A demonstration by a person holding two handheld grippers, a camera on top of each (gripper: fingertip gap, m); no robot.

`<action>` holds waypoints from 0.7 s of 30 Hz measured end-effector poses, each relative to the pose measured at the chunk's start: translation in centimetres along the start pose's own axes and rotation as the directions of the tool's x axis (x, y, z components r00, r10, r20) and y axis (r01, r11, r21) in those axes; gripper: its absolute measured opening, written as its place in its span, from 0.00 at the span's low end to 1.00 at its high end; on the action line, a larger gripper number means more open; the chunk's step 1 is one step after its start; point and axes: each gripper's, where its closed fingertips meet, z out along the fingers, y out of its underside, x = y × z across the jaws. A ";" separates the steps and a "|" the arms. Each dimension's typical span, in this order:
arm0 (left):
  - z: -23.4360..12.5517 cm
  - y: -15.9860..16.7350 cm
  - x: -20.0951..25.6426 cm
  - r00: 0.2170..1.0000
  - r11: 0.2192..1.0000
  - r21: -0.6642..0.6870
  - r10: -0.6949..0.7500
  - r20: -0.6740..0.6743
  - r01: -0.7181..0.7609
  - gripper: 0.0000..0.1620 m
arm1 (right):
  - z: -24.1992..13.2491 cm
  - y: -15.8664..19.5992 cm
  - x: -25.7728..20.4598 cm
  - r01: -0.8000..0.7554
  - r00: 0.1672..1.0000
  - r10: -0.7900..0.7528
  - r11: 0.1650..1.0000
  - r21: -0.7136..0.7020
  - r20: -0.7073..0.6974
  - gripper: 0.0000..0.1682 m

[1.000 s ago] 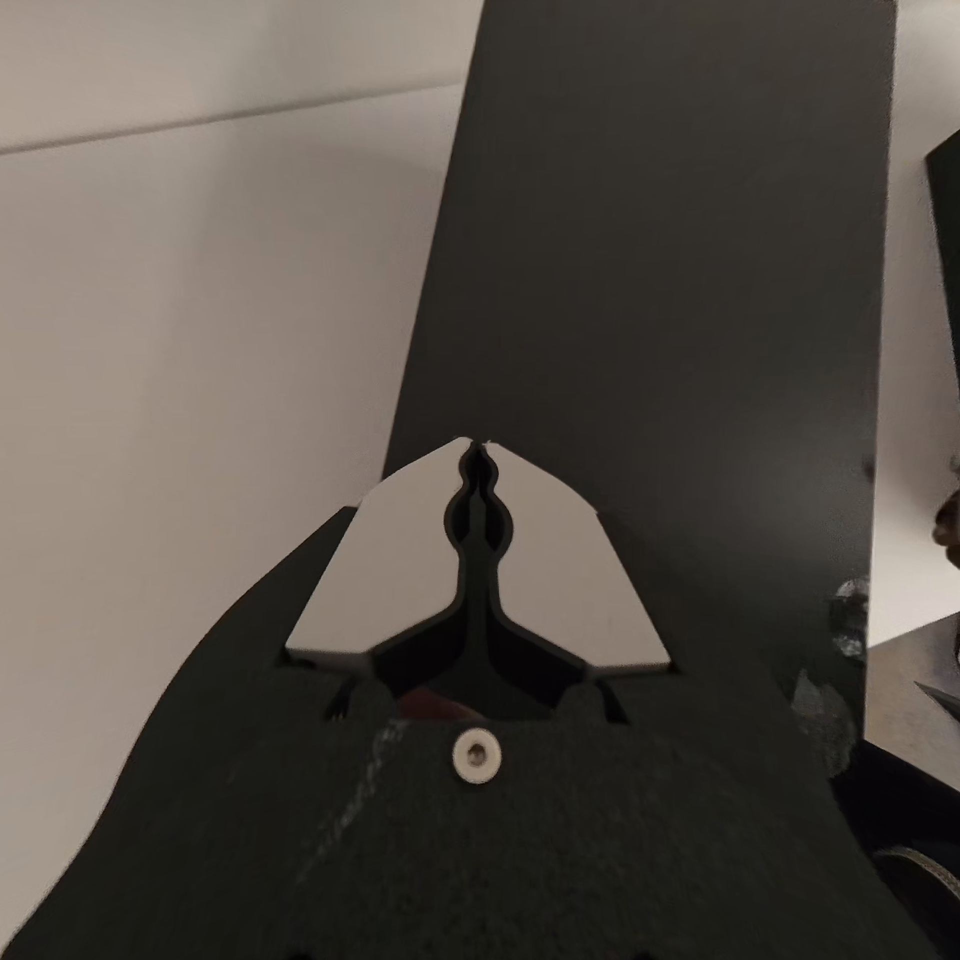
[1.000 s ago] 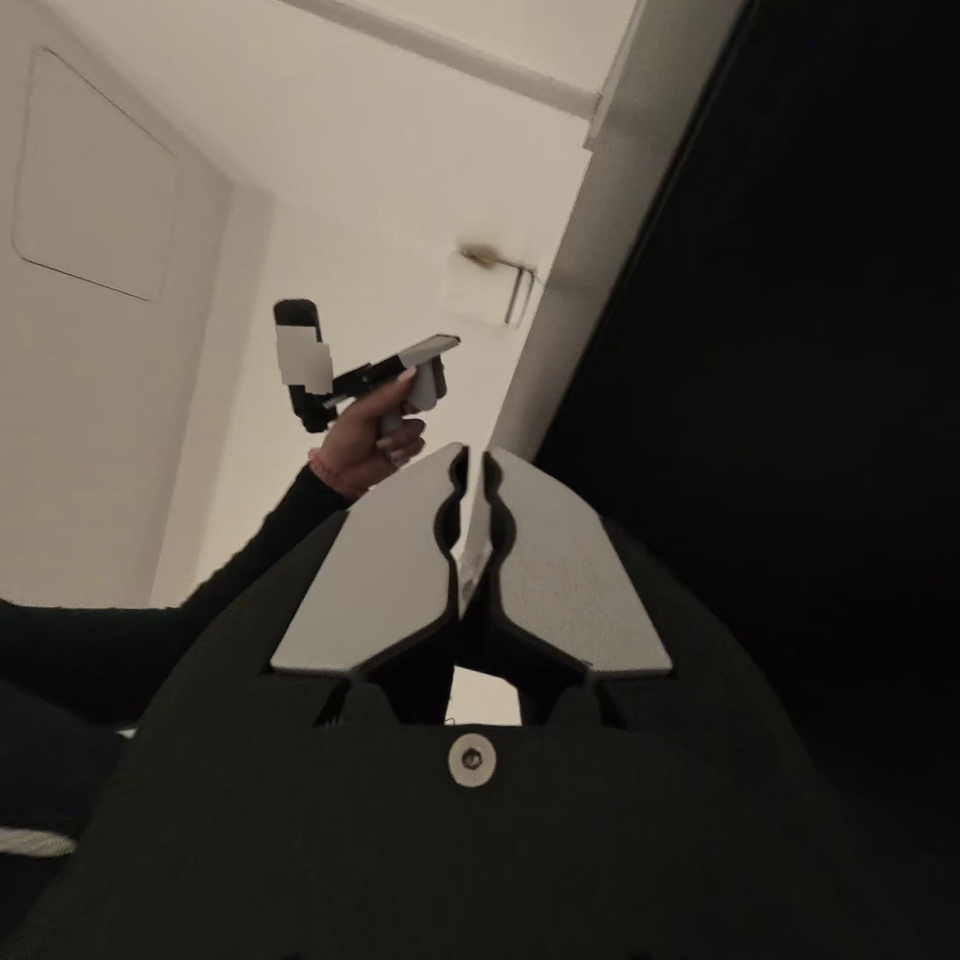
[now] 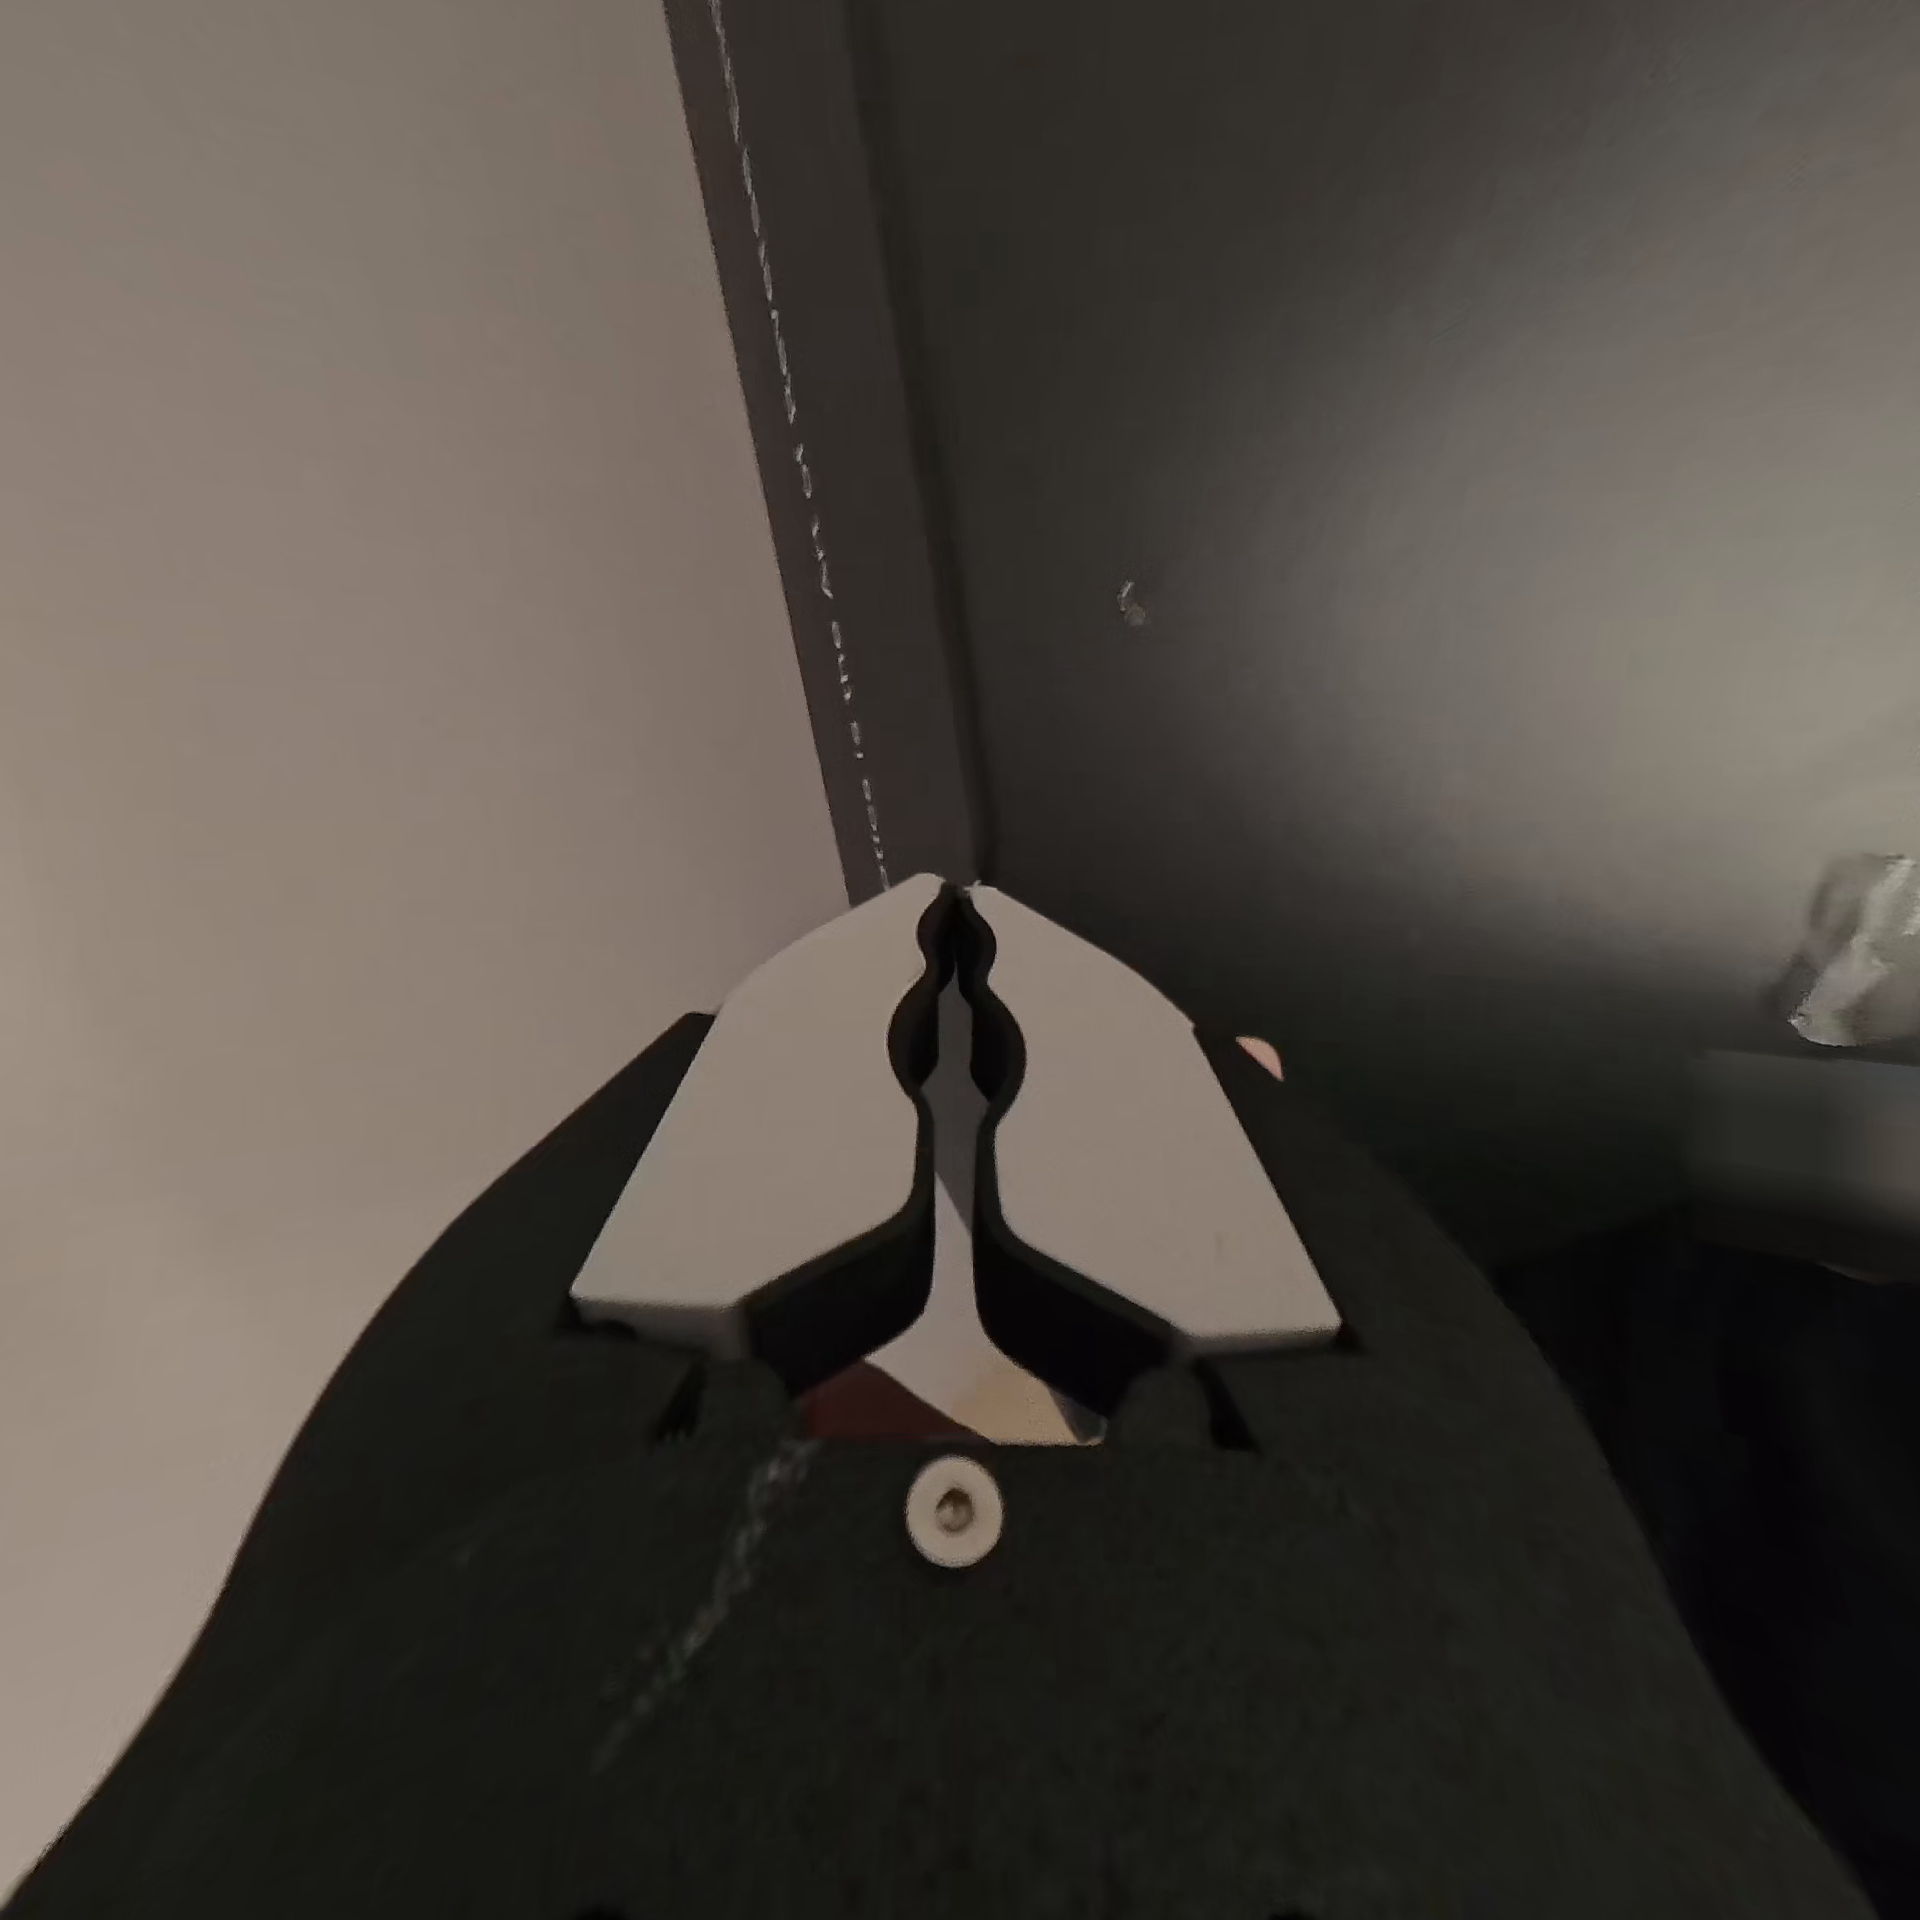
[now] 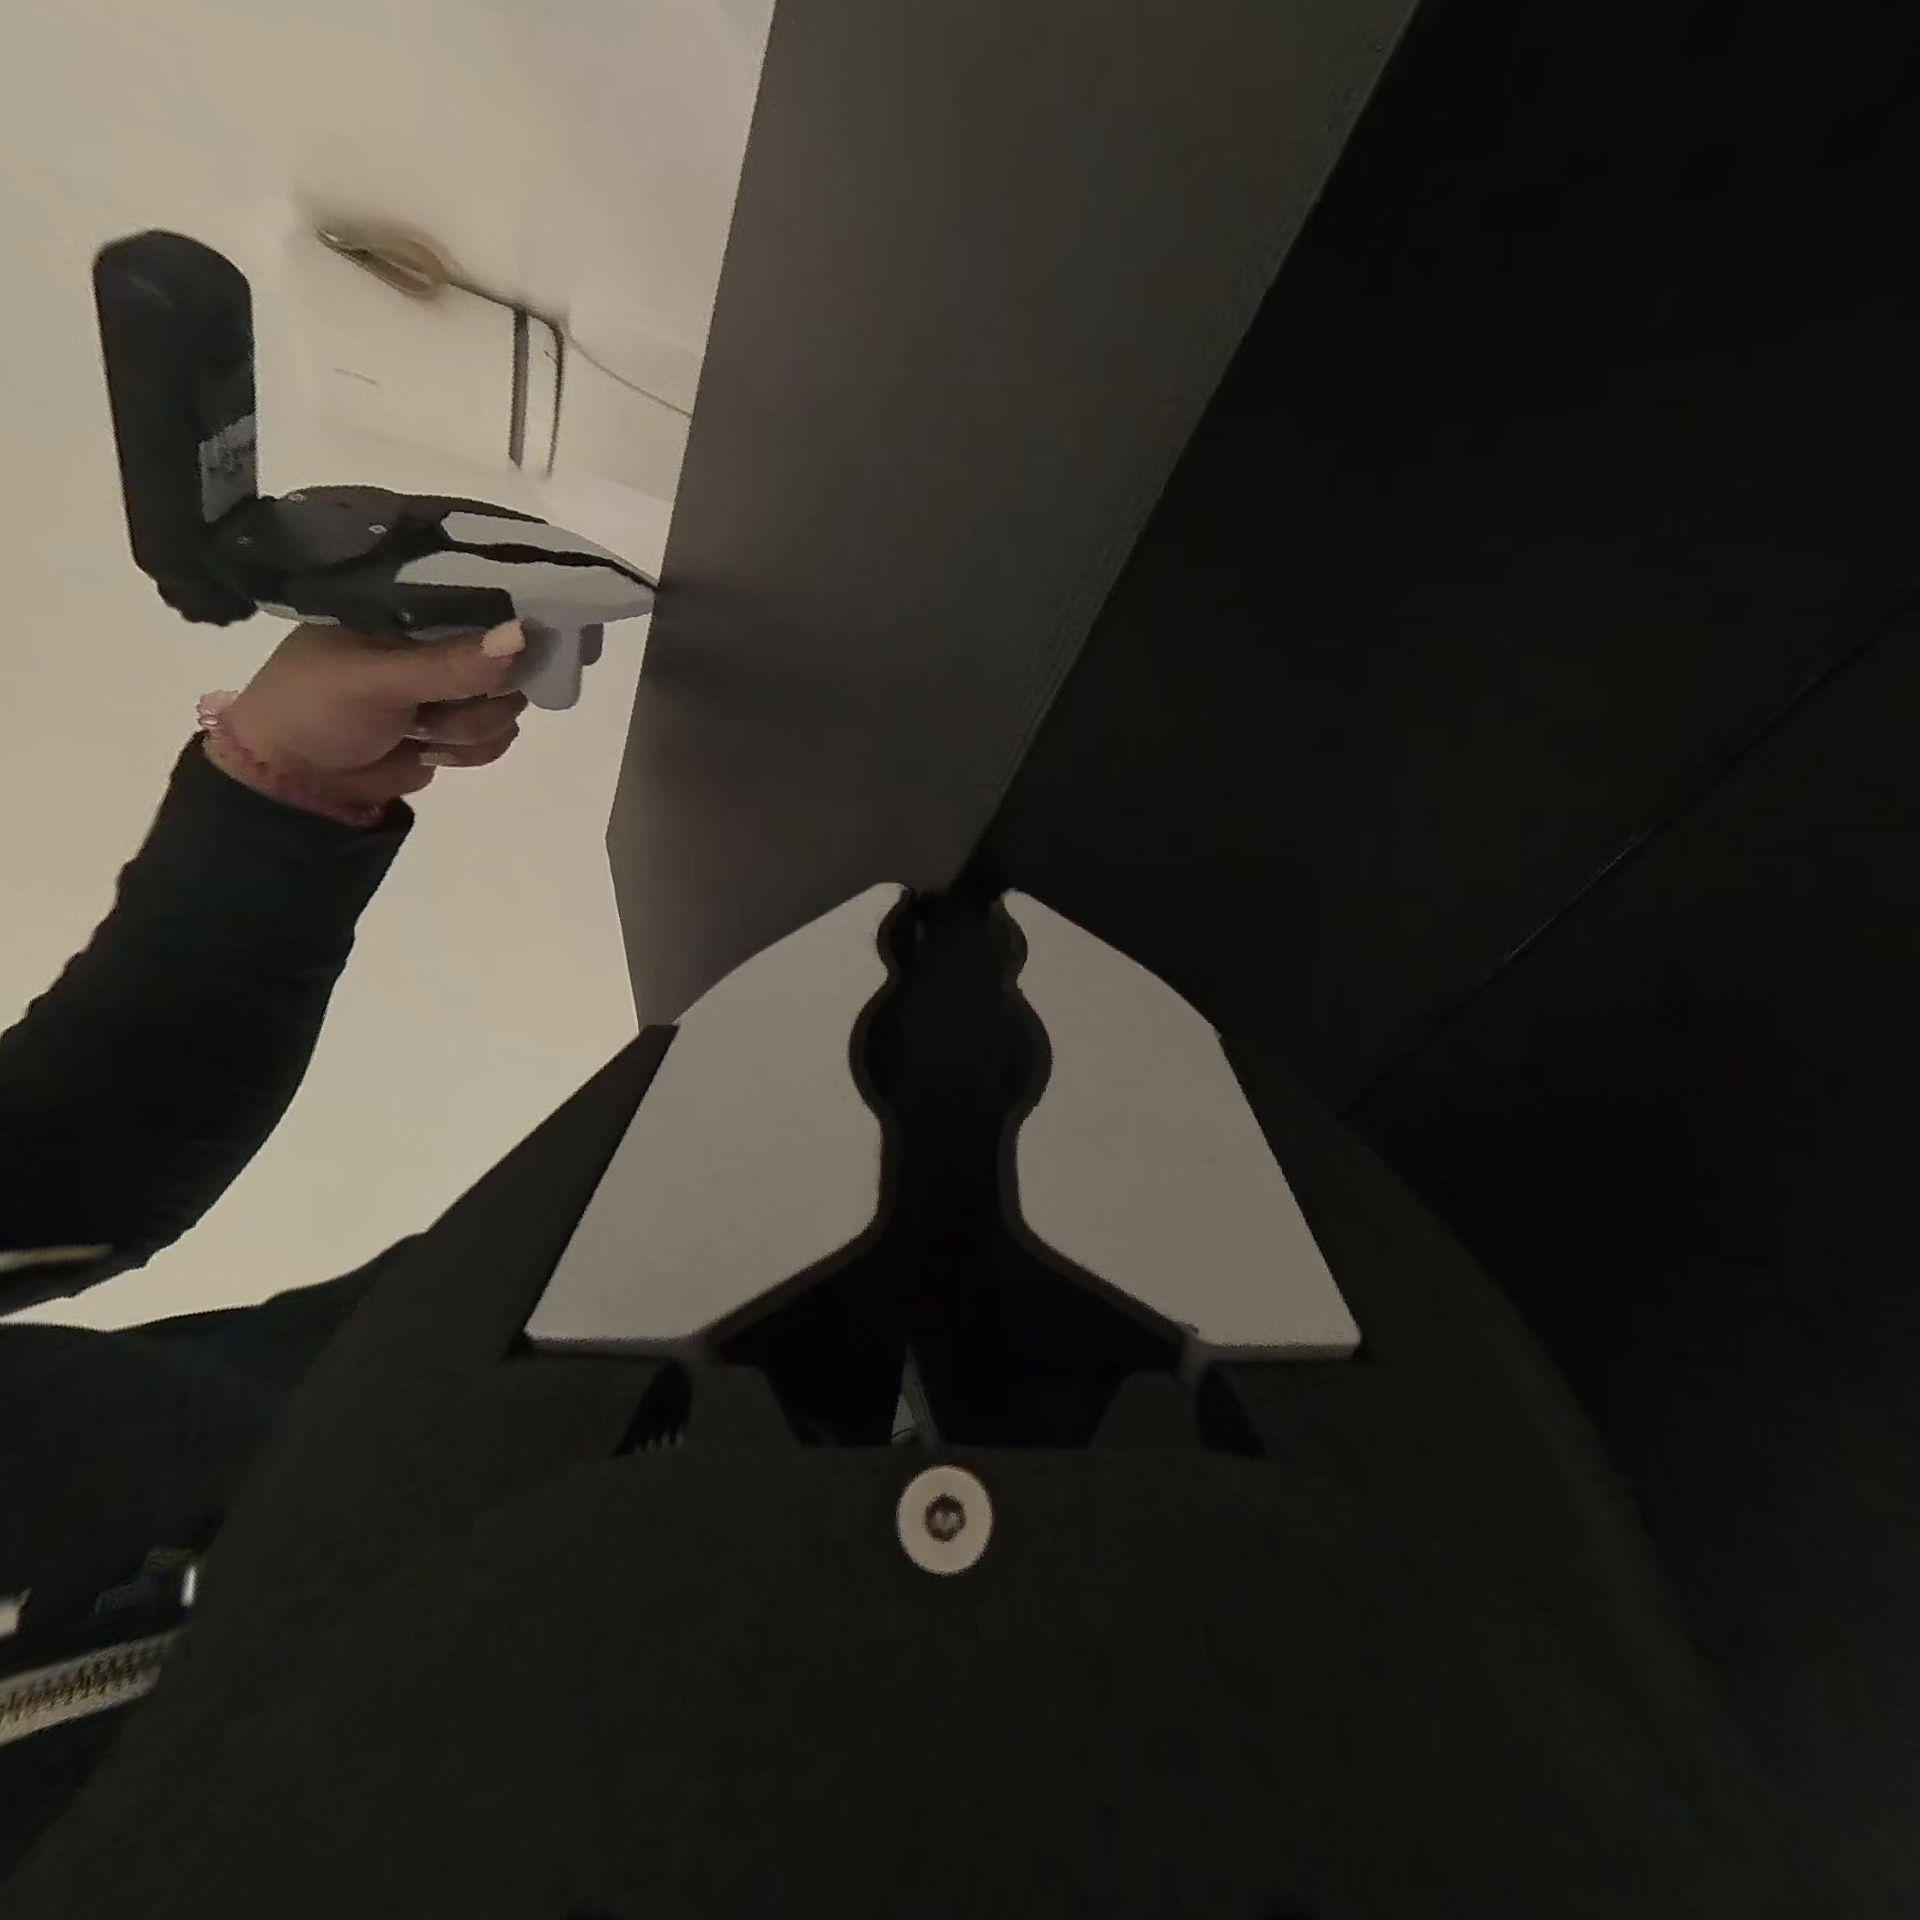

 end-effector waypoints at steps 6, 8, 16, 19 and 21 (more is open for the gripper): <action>1.2 1.1 -0.9 0.999 0.998 -0.050 -0.033 -0.014 0.032 0.00 | 0.0 0.0 0.0 0.006 0.999 -0.007 0.998 -0.055 -0.032 0.08; 0.4 -0.1 -0.3 0.993 0.997 0.011 -0.075 -0.093 0.076 0.00 | 0.0 0.0 0.0 0.020 0.999 -0.023 0.997 -0.077 -0.043 0.08; 1.6 1.1 -0.9 0.992 0.997 -0.054 -0.067 -0.108 0.061 0.00 | 0.1 0.0 0.0 -0.002 0.999 -0.003 0.996 -0.092 -0.048 0.07; 1.7 1.1 -0.8 0.984 0.995 -0.045 -0.092 -0.153 0.086 0.00 | 0.1 0.0 0.0 -0.025 0.999 0.022 0.996 -0.081 -0.038 0.07; 1.9 1.1 -0.9 0.990 0.998 -0.041 -0.061 -0.125 0.057 0.00 | 0.1 0.0 0.0 -0.014 0.998 0.009 0.996 -0.093 -0.055 0.07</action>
